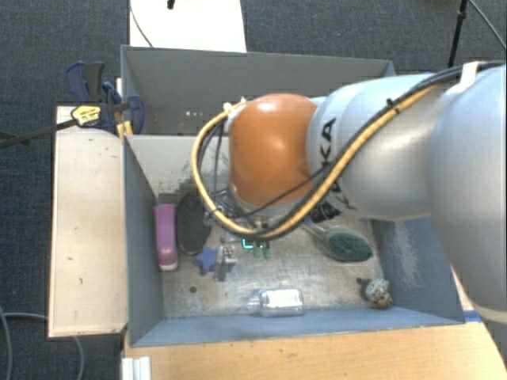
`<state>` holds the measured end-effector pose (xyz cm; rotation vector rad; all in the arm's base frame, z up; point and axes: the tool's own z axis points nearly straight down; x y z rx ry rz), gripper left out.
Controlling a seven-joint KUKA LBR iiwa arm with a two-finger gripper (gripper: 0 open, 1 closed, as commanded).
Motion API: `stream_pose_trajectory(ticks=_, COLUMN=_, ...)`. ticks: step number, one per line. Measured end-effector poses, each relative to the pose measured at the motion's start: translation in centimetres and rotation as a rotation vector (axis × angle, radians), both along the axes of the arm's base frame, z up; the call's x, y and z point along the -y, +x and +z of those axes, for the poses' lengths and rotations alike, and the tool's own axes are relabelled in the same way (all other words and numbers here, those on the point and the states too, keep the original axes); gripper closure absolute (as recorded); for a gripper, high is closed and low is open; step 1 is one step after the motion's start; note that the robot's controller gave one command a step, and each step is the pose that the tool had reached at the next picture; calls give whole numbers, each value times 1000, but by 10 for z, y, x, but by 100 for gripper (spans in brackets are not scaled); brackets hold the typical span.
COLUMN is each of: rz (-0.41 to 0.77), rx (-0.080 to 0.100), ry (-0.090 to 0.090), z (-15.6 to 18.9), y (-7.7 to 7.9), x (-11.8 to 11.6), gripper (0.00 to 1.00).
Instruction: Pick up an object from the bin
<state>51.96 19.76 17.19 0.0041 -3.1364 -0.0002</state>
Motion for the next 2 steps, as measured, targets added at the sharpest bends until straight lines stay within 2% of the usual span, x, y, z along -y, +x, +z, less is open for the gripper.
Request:
stream_pose_trajectory(ticks=1, rz=384, rx=8, ry=1, z=-100, y=15, x=39, gripper=0)
stream_pose_trajectory(ticks=2, rz=509, rx=8, ry=4, z=-100, y=8, x=-18, gripper=0)
